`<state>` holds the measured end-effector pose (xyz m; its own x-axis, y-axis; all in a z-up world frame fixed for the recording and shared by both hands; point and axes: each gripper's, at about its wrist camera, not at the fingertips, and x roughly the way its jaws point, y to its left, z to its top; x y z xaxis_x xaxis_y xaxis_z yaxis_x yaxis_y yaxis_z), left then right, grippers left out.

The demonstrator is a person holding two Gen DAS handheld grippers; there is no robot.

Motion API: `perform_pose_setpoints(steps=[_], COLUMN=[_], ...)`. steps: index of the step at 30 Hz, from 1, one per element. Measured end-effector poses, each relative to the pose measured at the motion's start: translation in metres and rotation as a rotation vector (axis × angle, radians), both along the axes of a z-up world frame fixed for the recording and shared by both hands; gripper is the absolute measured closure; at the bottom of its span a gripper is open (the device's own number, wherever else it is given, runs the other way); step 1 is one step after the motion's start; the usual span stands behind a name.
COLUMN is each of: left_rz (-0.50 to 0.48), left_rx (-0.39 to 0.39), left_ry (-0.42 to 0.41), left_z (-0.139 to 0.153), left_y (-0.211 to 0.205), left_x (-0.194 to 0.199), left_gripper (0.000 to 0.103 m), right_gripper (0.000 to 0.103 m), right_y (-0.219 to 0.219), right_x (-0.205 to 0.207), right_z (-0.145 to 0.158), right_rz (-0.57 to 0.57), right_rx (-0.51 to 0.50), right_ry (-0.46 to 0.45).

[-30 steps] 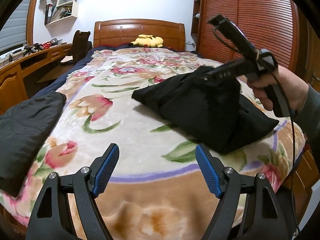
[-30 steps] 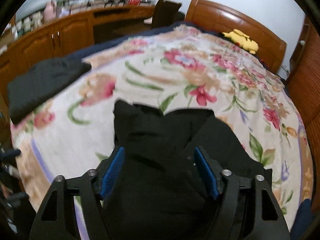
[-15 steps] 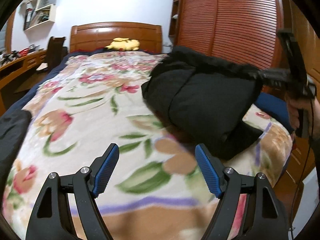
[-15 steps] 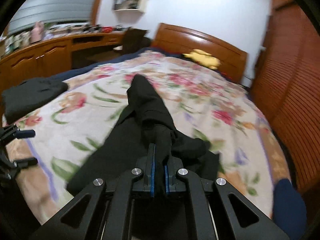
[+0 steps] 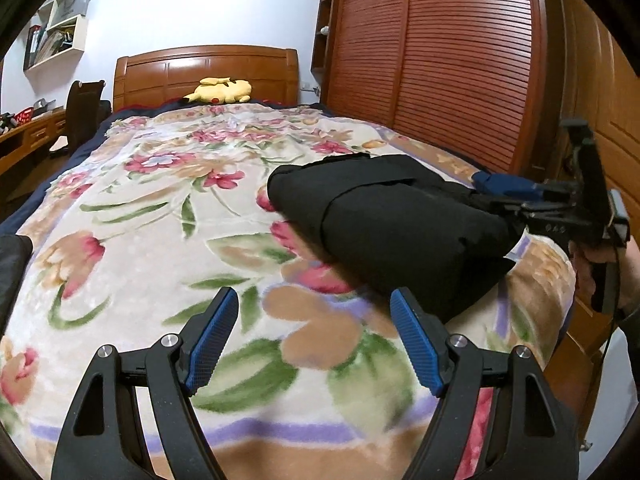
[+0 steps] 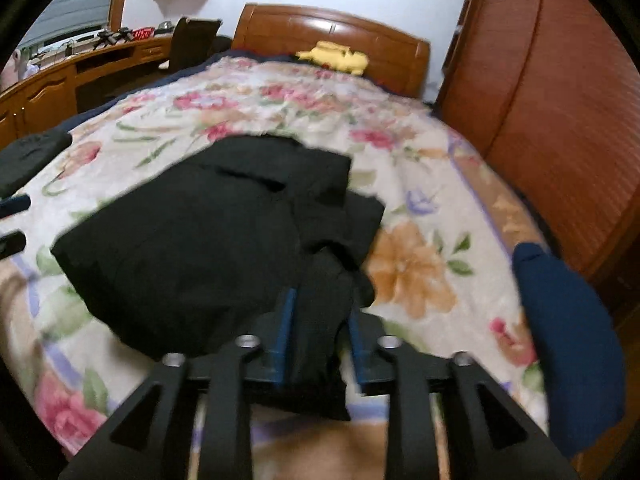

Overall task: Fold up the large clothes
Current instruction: 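Open the right tool and release the folded coat bundle, then move both open tools to the sides of the folded coat bundle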

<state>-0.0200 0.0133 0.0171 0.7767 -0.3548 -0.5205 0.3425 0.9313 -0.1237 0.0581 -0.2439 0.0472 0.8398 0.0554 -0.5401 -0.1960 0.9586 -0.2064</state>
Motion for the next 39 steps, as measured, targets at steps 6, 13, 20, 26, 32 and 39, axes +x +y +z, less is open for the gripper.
perform_pose_setpoints(steps=[6, 13, 20, 26, 32, 39], left_rz=[0.029, 0.038, 0.04, 0.039, 0.025, 0.01], left_rx=[-0.001, 0.023, 0.011, 0.012, 0.028, 0.032], left_ry=[-0.012, -0.01, -0.004, 0.0, -0.002, -0.004], left_z=[-0.003, -0.009, -0.01, -0.011, -0.012, -0.012], left_y=[0.008, 0.014, 0.022, 0.023, 0.019, 0.009], left_x=[-0.002, -0.004, -0.006, -0.008, -0.01, -0.011], left_gripper=[0.024, 0.024, 0.024, 0.024, 0.024, 0.024], right_gripper=[0.041, 0.052, 0.058, 0.058, 0.058, 0.058], right_y=[0.034, 0.061, 0.067, 0.062, 0.035, -0.004], right_x=[-0.009, 0.006, 0.041, 0.051, 0.032, 0.042], right_z=[0.015, -0.01, -0.074, -0.075, -0.047, -0.064], right_rz=[0.134, 0.296, 0.324, 0.305, 0.223, 0.093], right_rx=[0.054, 0.119, 0.044, 0.065, 0.094, 0.078], right_ry=[-0.11, -0.056, 0.111, 0.109, 0.032, 0.061])
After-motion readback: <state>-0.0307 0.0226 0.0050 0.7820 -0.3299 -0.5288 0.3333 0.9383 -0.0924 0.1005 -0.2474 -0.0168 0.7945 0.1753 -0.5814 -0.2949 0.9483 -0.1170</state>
